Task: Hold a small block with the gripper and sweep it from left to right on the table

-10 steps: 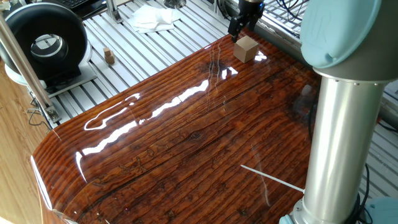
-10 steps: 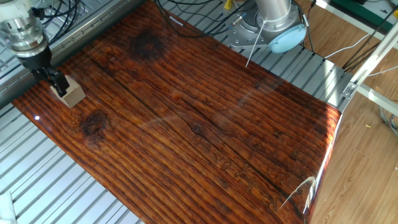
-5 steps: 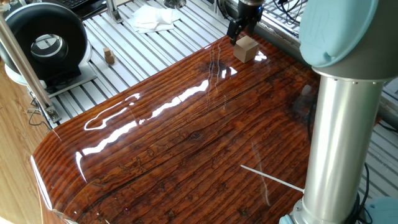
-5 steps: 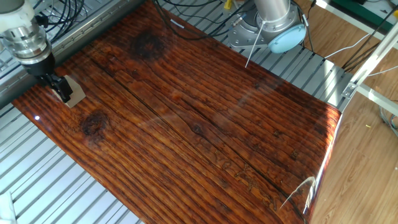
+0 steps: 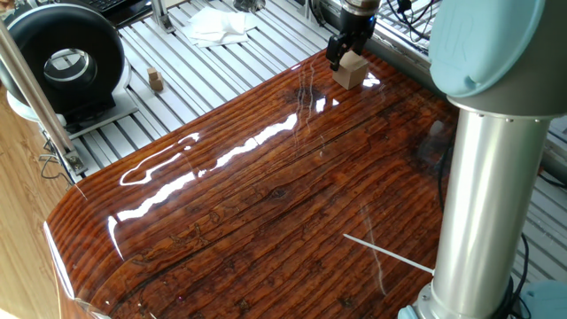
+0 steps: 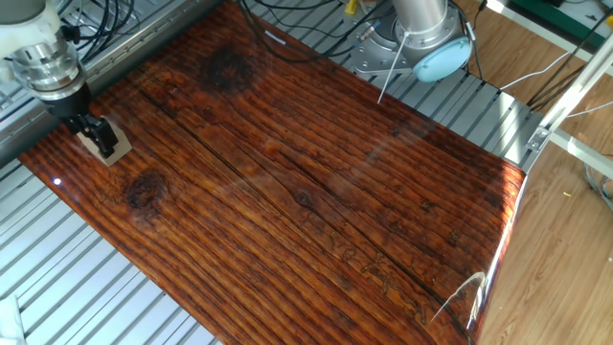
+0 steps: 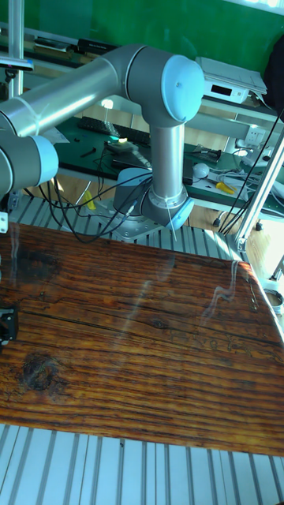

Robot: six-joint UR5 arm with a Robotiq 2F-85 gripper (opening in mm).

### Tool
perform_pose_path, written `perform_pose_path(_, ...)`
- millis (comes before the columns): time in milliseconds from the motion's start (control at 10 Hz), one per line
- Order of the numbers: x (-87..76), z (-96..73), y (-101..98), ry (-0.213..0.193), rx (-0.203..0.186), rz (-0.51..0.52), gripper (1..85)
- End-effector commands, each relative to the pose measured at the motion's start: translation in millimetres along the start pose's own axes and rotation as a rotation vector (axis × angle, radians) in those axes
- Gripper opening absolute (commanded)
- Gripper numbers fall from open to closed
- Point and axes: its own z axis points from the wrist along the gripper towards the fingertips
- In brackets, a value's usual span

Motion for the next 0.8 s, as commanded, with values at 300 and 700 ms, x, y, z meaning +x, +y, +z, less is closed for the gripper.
perform_pose_path(300,10.1,2.3,2.1,0.021,-0.008,-0.004,76.0)
perform_pose_path(700,14.9,2.4,1.8,0.038,-0.008,-0.006,74.3)
